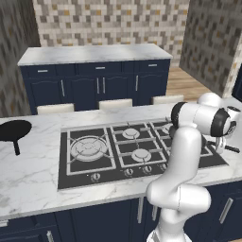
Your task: Place both pans onto different burners. Then place the avocado and the fish on different pans.
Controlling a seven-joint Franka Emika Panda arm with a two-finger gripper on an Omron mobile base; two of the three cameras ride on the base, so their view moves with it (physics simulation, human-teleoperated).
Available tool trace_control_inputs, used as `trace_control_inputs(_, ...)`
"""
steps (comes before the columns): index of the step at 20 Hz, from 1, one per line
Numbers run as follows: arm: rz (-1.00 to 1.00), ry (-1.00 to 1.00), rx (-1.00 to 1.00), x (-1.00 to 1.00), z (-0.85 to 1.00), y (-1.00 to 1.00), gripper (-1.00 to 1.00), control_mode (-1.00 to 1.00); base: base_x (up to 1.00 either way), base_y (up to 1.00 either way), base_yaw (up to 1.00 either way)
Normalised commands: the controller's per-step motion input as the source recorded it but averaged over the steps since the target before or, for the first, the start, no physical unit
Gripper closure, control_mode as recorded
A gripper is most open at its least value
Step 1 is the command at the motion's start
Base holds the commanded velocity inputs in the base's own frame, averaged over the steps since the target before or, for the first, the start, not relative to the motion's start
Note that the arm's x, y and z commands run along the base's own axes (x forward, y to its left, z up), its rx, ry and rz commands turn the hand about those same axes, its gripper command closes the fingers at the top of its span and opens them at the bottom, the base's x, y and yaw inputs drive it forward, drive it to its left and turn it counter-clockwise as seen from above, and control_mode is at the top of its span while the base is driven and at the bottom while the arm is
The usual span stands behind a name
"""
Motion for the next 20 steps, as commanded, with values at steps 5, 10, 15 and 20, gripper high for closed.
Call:
trace_control_inputs(5, 0.01, 0.00, 0.00, -0.12, 0.24, -0.07, -1.00, -1.00, 0.00, 0.00, 0.00)
trace_control_inputs(10, 0.06, -0.04, 0.02, -0.18, 0.84, 0.00, -1.00, -1.00, 0.00, 0.00, 0.00)
trace_control_inputs(15, 0.04, -0.02, 0.05, -0.08, 0.85, 0.04, -1.00, -1.00, 0.00, 0.00, 0.00)
trace_control_inputs(20, -0.04, 0.00, 0.00, -0.02, 0.22, 0.00, -1.00, -1.00, 0.00, 0.00, 0.00)
